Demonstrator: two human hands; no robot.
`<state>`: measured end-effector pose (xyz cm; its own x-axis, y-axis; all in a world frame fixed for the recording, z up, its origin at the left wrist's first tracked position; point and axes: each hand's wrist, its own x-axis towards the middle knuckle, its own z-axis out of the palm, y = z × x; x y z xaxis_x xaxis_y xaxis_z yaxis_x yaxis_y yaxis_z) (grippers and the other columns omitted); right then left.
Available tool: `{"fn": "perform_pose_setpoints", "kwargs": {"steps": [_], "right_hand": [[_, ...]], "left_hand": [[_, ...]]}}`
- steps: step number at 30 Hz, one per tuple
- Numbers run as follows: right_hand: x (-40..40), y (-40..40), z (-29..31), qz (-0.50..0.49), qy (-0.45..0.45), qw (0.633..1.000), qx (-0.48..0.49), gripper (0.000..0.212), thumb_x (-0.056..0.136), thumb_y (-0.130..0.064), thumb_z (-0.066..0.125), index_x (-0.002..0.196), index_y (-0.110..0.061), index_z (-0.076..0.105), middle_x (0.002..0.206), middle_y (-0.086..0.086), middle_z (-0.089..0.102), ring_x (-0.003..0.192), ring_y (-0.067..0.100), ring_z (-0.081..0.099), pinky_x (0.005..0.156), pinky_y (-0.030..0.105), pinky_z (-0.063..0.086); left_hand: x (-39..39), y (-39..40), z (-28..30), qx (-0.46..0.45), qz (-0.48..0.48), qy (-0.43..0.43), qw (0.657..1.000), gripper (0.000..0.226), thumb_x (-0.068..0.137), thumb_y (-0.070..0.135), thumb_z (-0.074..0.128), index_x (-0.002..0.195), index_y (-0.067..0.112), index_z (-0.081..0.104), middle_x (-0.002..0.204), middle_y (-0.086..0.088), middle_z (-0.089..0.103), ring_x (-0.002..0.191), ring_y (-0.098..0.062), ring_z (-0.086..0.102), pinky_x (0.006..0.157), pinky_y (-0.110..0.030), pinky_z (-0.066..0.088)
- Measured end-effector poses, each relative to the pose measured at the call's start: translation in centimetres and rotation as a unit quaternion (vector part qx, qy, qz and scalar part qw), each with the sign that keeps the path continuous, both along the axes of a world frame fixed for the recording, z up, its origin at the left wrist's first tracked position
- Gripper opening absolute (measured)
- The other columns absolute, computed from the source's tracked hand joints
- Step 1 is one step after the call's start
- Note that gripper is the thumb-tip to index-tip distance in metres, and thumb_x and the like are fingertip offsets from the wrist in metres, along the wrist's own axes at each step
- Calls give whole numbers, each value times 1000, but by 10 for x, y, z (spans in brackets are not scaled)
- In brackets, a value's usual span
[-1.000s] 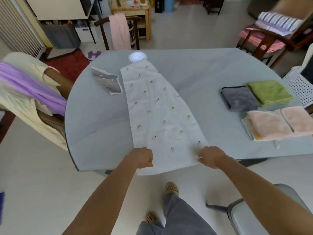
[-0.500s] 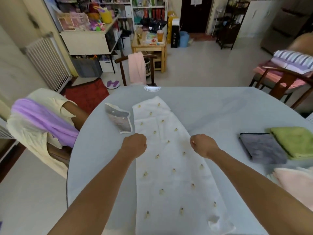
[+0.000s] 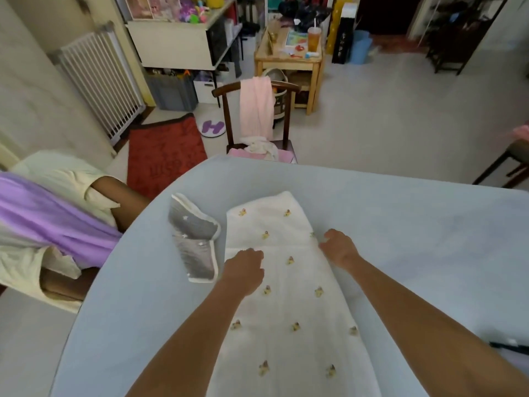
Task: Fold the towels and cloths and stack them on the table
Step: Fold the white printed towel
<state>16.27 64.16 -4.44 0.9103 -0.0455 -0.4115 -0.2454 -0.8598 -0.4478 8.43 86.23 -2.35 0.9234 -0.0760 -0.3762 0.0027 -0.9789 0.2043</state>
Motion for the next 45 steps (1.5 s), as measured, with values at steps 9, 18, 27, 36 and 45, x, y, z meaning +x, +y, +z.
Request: {"fn": "perform_pose_setpoints", "kwargs": {"steps": [9,18,27,36,45], "right_hand": [[41,61,-32,-88,5,978,191,30,86,1,51,113,-6,63,111,13,66,101,30,62,88,39,51],[35,76,-31,-70,-36,925,372,34,85,17,46,99,0,71,101,9,67,84,11,61,82,18,46],[89,73,-42,-23,133,878,460,41,88,-14,66,127,-21,54,121,0,63,109,17,63,94,34,51],[116,50,-42,-52,-171,983,49,36,81,12,46,109,-5,59,107,9,56,92,27,56,71,24,38],[118,17,-61,154,-52,979,-125,75,93,-17,51,153,-24,6,161,-2,-6,145,25,12,104,37,37]], "left_hand": [[103,-16,-32,-490,376,73,783,39,94,35,58,118,4,56,111,-11,61,89,-22,62,79,-31,55],[137,2,-69,-484,470,54,736,14,94,24,53,103,13,56,112,-14,62,96,-30,60,85,-46,52],[136,8,-67,-670,454,151,568,32,101,30,43,127,13,52,119,-11,66,103,-27,64,74,-35,53],[146,11,-78,-249,257,-195,913,23,101,23,41,112,18,60,111,2,62,107,-19,56,83,-29,45],[183,4,-89,11,50,-91,994,70,94,6,51,152,17,13,155,-3,23,127,-27,44,95,-37,42]]}}
